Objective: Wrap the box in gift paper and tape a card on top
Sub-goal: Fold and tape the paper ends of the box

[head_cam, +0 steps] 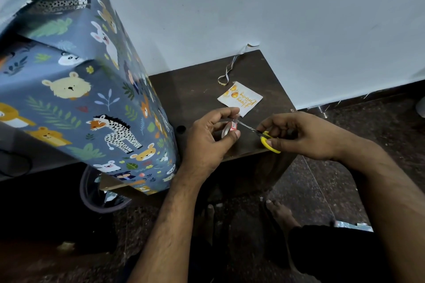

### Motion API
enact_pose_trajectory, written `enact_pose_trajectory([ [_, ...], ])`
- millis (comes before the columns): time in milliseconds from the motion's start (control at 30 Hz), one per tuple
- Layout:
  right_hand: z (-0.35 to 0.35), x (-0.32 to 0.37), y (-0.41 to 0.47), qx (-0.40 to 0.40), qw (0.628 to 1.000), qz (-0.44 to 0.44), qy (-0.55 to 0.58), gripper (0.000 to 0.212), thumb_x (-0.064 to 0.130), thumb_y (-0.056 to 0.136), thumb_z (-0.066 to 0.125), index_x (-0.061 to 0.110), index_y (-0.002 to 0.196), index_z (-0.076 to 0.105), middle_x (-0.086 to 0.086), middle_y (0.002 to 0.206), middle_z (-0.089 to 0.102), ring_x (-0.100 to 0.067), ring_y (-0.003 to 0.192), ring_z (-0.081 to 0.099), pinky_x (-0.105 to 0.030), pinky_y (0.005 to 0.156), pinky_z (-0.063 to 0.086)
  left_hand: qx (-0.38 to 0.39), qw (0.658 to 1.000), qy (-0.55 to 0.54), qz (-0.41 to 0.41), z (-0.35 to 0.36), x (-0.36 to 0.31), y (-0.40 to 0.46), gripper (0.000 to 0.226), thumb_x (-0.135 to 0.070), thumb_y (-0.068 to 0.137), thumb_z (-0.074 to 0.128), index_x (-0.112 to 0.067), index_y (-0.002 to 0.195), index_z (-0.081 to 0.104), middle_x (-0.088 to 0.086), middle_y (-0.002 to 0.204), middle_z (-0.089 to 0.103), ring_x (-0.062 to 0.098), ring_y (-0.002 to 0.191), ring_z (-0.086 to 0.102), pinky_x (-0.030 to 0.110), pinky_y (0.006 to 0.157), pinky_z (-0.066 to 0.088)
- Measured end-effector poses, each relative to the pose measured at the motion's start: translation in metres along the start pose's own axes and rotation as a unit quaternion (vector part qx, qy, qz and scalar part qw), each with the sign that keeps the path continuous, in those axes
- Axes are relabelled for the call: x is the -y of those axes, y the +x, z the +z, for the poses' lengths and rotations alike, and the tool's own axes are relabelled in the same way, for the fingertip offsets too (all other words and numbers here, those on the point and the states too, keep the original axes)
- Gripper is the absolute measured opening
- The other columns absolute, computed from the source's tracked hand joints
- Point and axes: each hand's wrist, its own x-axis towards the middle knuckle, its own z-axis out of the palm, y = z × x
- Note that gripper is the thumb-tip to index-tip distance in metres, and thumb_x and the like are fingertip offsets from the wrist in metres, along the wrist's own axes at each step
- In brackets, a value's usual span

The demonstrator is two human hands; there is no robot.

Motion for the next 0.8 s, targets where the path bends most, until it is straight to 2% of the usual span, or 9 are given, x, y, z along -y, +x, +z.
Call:
enact_pose_trajectory([
  [133,-0.0005,-0.0012,-0.0007,0.004,1.000,0.002,0.010,0.032,0.045,0.085,0.072,0.036,0.115,0.069,-0.003,0.096,0.073,-0.029,0.087,0.068,-0.055,0.084,0.056,0.003,1.000,0.005,0.001,0.0003,0.0002,-0.0002,0.044,0.004,0.085,0.075,-0.019,0.122,0.071,-0.008,0.115,0.075,0.010,0.108,0.071,0.025,0.088,0.053],
  [300,-0.0020,-0.0017,0.0000,0.004,1.000,0.006,0.013,0.025,0.025,0.093,0.074,0.031,0.117,0.070,-0.004,0.095,0.075,-0.030,0.087,0.069,-0.054,0.085,0.056,0.010,1.000,0.011,0.002,0.0004,-0.0006,-0.0005,0.044,0.003,0.085,0.076,-0.020,0.122,0.072,-0.007,0.115,0.075,0.010,0.107,0.071,0.025,0.088,0.054],
  [467,-0.0027,-0.0015,-0.0005,0.004,1.000,0.006,0.001,0.025,0.028,0.092,0.074,0.036,0.115,0.070,-0.003,0.094,0.074,-0.029,0.086,0.068,-0.054,0.083,0.056,0.014,1.000,0.003,-0.004,0.0003,-0.0010,-0.0008,0.043,0.003,0.085,0.076,-0.019,0.122,0.071,-0.007,0.115,0.075,0.010,0.107,0.071,0.029,0.091,0.055],
  [567,-0.0038,-0.0010,-0.0012,0.004,1.000,0.008,-0.001,0.024,0.026,0.092,0.073,0.035,0.115,0.070,-0.002,0.094,0.074,-0.028,0.085,0.069,-0.050,0.082,0.058,0.016,1.000,-0.002,-0.005,0.0002,-0.0015,-0.0011,0.043,0.003,0.085,0.076,-0.019,0.122,0.071,-0.007,0.115,0.076,0.010,0.106,0.072,0.027,0.088,0.055],
  [700,-0.0049,0.0027,-0.0023,-0.006,1.000,0.013,-0.023,0.024,0.023,0.092,0.073,0.036,0.113,0.070,0.002,0.090,0.075,-0.019,0.080,0.070,-0.036,0.078,0.058,0.011,1.000,-0.015,-0.007,0.0013,-0.0023,-0.0015,0.043,0.005,0.085,0.075,-0.015,0.123,0.071,-0.004,0.113,0.076,0.011,0.105,0.073,0.022,0.085,0.054],
  [800,-0.0018,0.0027,-0.0022,-0.010,0.998,0.005,-0.057,0.025,0.022,0.093,0.073,0.034,0.114,0.069,0.001,0.090,0.074,-0.019,0.078,0.068,-0.039,0.076,0.058,0.005,1.000,-0.021,-0.010,0.0015,-0.0025,-0.0013,0.042,0.004,0.086,0.076,-0.015,0.124,0.071,-0.005,0.116,0.075,0.013,0.105,0.073,0.029,0.088,0.058],
])
